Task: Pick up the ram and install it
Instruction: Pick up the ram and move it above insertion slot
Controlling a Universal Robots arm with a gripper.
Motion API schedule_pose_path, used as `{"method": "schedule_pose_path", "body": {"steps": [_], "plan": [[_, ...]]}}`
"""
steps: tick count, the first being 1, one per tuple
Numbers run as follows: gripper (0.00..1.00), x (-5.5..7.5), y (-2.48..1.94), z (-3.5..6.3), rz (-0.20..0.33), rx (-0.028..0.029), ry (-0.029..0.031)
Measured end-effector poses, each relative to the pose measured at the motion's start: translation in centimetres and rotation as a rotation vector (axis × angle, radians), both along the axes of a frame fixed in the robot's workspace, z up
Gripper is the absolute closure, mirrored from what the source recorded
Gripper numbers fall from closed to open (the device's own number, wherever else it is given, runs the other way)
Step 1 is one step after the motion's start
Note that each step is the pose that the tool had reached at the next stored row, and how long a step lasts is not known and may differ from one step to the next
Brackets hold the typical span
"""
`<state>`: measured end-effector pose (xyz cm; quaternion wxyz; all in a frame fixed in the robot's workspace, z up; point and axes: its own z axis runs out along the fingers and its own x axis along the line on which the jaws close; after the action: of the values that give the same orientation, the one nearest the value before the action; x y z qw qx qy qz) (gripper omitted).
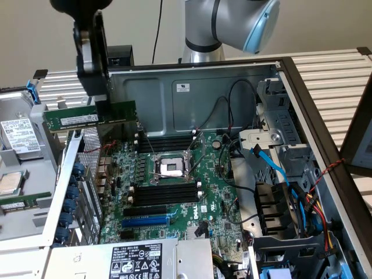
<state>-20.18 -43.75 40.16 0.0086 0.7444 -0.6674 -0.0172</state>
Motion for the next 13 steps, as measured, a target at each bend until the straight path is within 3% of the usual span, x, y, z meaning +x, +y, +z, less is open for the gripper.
{"method": "schedule_pose_path", "body": {"steps": [5, 9, 13], "plan": [[0.87, 2.0, -0.01, 0.41, 0.0, 0.0073, 0.0022], [0.87, 3.8, -0.01, 0.42, 0.0, 0.0179, 0.0022], [0.87, 4.7, 0.11, 0.42, -0.001, 0.0186, 0.0022]]}}
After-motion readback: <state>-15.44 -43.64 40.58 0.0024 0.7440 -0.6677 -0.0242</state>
